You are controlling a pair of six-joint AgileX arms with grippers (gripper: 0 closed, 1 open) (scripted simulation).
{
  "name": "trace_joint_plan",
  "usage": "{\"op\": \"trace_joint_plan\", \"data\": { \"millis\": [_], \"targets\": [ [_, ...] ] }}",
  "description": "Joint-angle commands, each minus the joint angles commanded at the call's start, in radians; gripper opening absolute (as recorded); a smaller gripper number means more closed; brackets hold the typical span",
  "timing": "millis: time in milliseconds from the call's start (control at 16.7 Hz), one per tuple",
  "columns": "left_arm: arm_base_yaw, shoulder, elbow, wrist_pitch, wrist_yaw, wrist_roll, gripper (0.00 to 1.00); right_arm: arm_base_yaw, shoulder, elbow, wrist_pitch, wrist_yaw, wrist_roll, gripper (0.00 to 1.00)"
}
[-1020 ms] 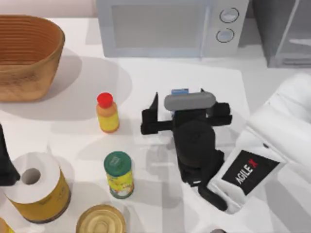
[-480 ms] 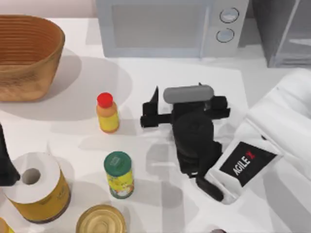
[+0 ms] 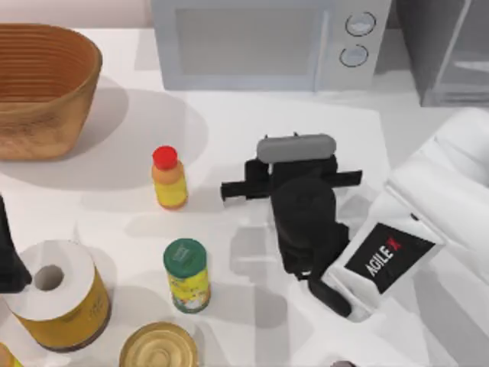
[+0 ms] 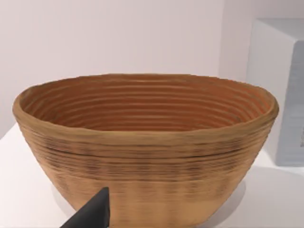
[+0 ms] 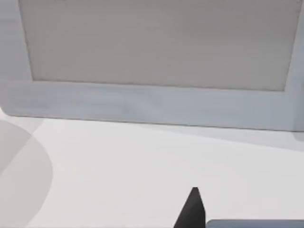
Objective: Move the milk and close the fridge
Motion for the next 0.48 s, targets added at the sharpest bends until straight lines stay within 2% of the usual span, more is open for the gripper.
{"op": "trace_joint_plan", "data": {
  "millis": [180, 480],
  "targets": [
    [0.0, 0.0, 0.0, 0.0, 0.0, 0.0, 1.0, 0.0, 0.0, 0.0, 0.0, 0.0, 0.0, 0.02],
    [0.0, 0.0, 0.0, 0.0, 0.0, 0.0, 1.0, 0.0, 0.0, 0.0, 0.0, 0.0, 0.0, 0.0]
  ]
}}
